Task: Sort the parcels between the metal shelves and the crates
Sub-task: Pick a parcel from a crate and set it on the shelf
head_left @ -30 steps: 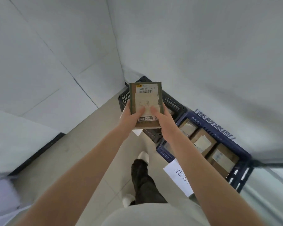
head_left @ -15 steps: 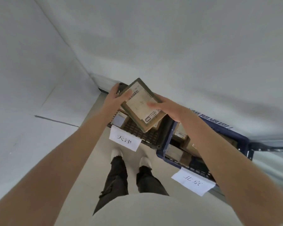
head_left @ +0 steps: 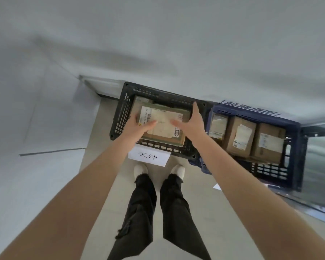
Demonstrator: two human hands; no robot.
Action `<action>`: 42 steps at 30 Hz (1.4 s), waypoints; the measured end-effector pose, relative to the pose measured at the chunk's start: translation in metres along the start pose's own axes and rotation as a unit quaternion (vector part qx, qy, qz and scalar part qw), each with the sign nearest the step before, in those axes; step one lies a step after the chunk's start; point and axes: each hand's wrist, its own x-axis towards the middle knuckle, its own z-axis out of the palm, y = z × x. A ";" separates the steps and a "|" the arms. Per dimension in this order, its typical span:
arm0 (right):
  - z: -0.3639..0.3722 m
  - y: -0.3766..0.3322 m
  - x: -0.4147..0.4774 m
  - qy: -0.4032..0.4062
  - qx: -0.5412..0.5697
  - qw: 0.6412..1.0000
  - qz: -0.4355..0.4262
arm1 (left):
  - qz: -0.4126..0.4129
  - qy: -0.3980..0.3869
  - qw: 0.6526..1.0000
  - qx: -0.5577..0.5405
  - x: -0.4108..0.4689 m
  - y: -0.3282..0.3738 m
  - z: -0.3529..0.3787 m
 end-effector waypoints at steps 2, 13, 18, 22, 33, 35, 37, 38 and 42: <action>0.023 0.030 0.003 -0.017 0.116 0.990 0.079 | -0.021 0.001 1.000 -0.006 0.020 -0.018 0.006; 0.093 0.131 0.123 -0.060 0.171 0.963 0.201 | -0.085 -0.051 0.986 0.135 0.158 -0.104 0.019; 0.118 0.176 0.167 -0.057 0.133 0.959 0.242 | -0.093 -0.086 0.978 0.165 0.202 -0.146 0.030; 0.128 0.187 0.190 -0.057 0.116 0.963 0.238 | -0.094 -0.064 0.982 0.153 0.223 -0.175 0.034; 0.145 0.225 0.232 -0.077 0.128 0.957 0.249 | -0.168 -0.027 0.957 0.233 0.282 -0.207 0.049; 0.147 0.230 0.233 -0.071 0.121 0.959 0.246 | -0.159 -0.032 0.962 0.221 0.286 -0.212 0.051; 0.151 0.238 0.232 -0.061 0.123 0.959 0.247 | -0.158 -0.033 0.961 0.223 0.288 -0.217 0.053; 0.153 0.242 0.232 -0.058 0.122 0.960 0.246 | -0.158 -0.032 0.960 0.228 0.289 -0.219 0.053; 0.152 0.245 0.236 -0.066 0.120 0.962 0.237 | -0.161 -0.023 0.950 0.267 0.297 -0.220 0.053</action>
